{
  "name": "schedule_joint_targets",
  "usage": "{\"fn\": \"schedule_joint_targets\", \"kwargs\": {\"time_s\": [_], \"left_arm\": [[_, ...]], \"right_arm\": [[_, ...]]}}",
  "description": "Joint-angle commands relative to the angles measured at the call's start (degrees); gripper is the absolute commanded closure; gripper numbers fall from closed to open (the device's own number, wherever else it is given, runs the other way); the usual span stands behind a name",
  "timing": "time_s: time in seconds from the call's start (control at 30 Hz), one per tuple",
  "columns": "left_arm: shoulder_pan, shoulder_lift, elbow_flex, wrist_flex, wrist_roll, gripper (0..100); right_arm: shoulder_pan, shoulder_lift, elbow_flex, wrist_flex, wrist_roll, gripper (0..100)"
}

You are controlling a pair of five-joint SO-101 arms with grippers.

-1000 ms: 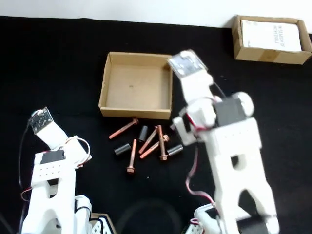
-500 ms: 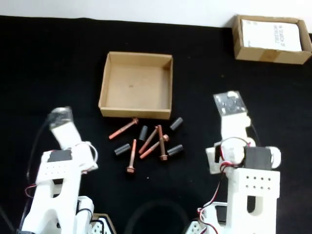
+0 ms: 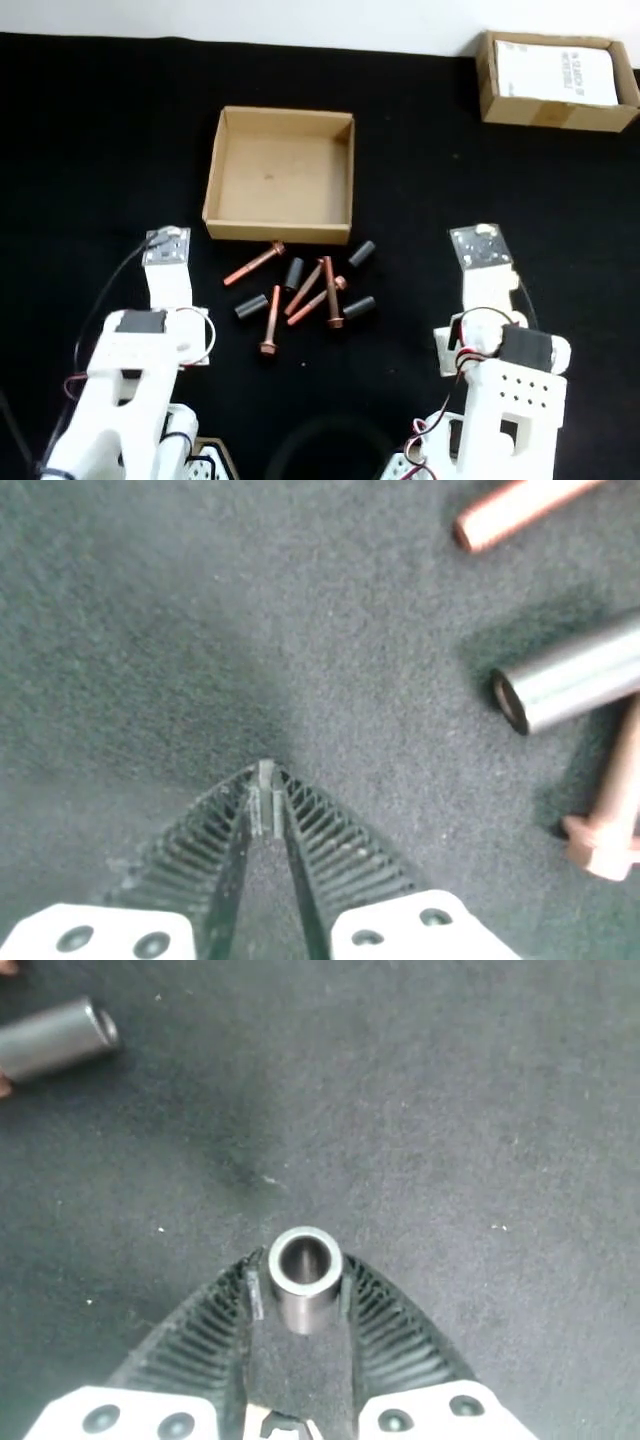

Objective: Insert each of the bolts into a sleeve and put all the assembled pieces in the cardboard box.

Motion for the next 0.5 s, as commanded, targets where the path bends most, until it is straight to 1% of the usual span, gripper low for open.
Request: {"fn": "schedule_joint_targets", "kwargs": {"time_s": [0.0, 0.03, 0.07, 0.2, 0.3, 0.47], "left_arm": [[1.2, 0.2, -5.9, 4.2, -10.5, 96], [1.5, 0.2, -6.6, 5.6, -14.9, 92], [2.2, 0.2, -7.3, 6.9, -17.1, 89], [5.0, 0.3, -10.3, 12.4, -17.8, 76], [9.0, 0.3, -13.8, 15.6, -18.1, 74], [17.2, 0.4, -19.2, 17.7, -22.8, 74]], "right_arm": [[2.6, -1.1, 0.0, -0.7, 0.7, 99.2], [3.6, -1.1, 0.0, -0.7, 0.7, 99.2], [4.4, -1.1, 0.0, -0.7, 0.7, 99.2], [7.1, -1.0, 0.7, -2.2, 0.8, 99.2], [7.3, -1.3, 2.5, -3.6, 0.8, 99.2], [7.4, -1.3, 5.4, -6.6, 0.8, 99.2]]}}
